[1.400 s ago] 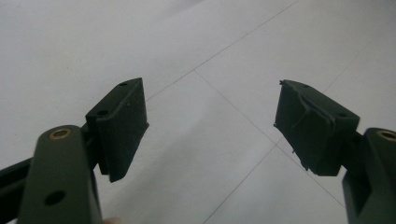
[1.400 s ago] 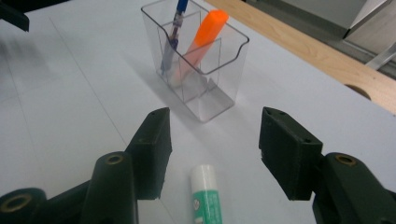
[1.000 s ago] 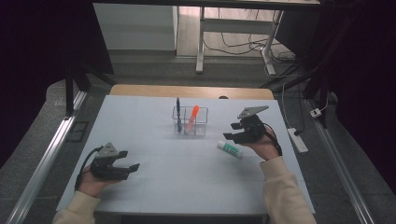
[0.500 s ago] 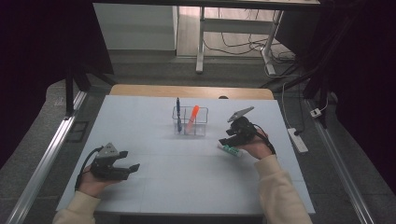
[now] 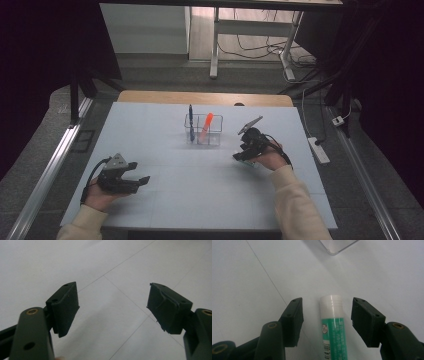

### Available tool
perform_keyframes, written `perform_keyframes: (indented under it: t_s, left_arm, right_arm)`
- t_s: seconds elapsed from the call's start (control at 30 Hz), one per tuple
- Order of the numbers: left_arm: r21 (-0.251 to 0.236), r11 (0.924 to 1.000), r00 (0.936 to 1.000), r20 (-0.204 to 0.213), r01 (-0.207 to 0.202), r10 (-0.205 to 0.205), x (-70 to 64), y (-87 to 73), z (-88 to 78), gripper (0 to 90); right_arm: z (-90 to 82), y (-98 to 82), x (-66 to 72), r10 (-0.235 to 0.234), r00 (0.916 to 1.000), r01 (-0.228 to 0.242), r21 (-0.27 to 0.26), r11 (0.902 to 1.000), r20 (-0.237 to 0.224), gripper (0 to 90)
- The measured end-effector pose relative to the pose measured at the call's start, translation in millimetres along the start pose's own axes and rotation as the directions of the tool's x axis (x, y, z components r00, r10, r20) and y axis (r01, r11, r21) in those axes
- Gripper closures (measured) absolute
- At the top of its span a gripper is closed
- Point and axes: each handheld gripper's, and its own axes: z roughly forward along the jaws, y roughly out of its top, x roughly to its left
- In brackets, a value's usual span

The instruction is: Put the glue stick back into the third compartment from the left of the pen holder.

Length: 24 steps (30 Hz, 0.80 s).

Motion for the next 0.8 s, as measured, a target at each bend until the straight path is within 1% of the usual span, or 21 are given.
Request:
perform_keyframes:
  t_s: [0.27,0.57,0.7,0.8]
  left_arm:
    - [0.003,1.0000,1.0000,0.002,-0.002,0.002,-0.1,-0.1,1.2,24.8]
    - [0.005,1.0000,1.0000,0.003,-0.003,0.003,-0.5,-0.7,1.5,24.8]
    - [0.008,1.0000,1.0000,0.003,-0.004,0.004,-0.1,-0.7,2.1,24.8]
    - [0.009,0.9999,1.0000,0.003,-0.005,0.005,-0.5,-0.9,2.2,24.8]
  right_arm:
    - [5.8,0.8,0.8,-0.002,1.0000,0.002,0.036,0.9994,0.003,43.0]
    - [11.4,1.2,-1.4,-0.003,0.9999,0.003,0.063,0.9980,-0.010,43.4]
    - [15.8,2.3,-1.9,-0.009,0.9999,0.010,0.078,0.9969,-0.014,44.9]
    - [18.8,2.4,-3.1,-0.010,0.9999,0.011,0.090,0.9959,-0.007,47.1]
